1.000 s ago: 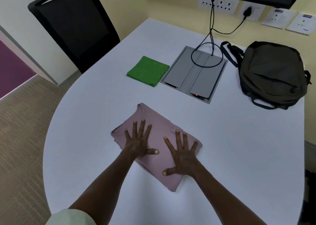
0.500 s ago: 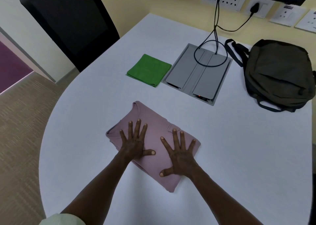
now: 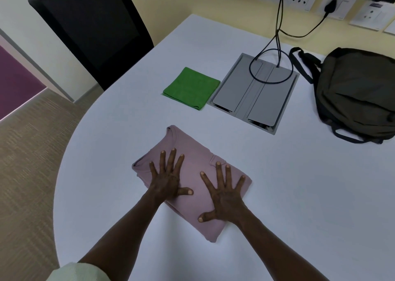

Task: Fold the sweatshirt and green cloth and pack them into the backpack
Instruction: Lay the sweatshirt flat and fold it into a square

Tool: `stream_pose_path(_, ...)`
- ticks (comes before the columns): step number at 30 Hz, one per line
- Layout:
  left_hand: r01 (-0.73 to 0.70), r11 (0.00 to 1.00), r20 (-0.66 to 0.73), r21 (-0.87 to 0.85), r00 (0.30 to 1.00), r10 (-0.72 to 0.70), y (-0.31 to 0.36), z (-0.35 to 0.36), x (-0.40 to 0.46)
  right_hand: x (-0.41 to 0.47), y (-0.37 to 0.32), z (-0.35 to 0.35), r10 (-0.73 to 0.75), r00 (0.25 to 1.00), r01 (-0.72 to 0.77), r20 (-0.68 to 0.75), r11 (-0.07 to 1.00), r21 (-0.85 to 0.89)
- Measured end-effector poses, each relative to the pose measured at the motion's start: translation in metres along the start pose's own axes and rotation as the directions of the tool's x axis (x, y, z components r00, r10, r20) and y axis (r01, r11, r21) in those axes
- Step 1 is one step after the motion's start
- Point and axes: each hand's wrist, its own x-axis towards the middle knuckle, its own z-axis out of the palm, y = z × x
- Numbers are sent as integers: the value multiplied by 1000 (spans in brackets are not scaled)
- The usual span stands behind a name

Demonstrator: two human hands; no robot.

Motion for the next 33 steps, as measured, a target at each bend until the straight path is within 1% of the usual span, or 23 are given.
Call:
stream_pose_path(5, 0, 1000, 3, 5, 1000, 0, 0, 1, 0, 0, 0, -2, 21, 1000, -21, -2, 1000, -3)
stream_pose_path(8, 11, 1000, 18, -7, 1000, -11, 1, -2, -1, -1, -1, -3, 2, 1000, -2, 22, 1000, -4)
stream_pose_path(12, 16, 1000, 47, 6, 999, -16, 4, -8, -3, -1, -1, -5, 20, 999, -21, 46, 1000, 11)
stream_pose_path(15, -2, 998, 78, 67, 997, -3, 9, -27, -4, 0, -2, -6, 45, 997, -47, 56, 998, 32)
stream_pose_path(18, -10, 992, 45, 126, 999, 5, 10, -46, 1, 2, -3, -6, 54, 997, -56, 57, 998, 39)
stream_pose_path(19, 18, 993, 58, 117, 998, -25, 8, -48, 3, 3, -3, -5, 54, 997, -57, 59, 997, 44)
stream_pose_path(21, 87, 993, 127, 75, 987, -96, 4, -47, 7, 4, -5, -5, 61, 996, -63, 59, 997, 33)
stream_pose_path(23, 101, 993, 196, 59, 974, -111, 1, -45, 13, 6, -5, -5, 62, 997, -63, 54, 998, 21)
stream_pose_path(27, 119, 986, 323, 114, 934, -150, 2, -56, 22, 8, -8, -8, 73, 994, -75, 82, 997, 22)
stream_pose_path(31, 143, 973, 374, 183, 905, -203, 0, -62, 29, 10, -12, -12, 80, 990, -85, 112, 996, 36)
stream_pose_path(32, 147, 971, 375, 188, 903, -209, 0, -62, 30, 10, -12, -15, 60, 993, -64, 99, 997, 34)
stream_pose_path(33, 150, 971, 374, 185, 903, -211, 0, -61, 30, 10, -11, -18, 34, 993, -39, 116, 999, 37)
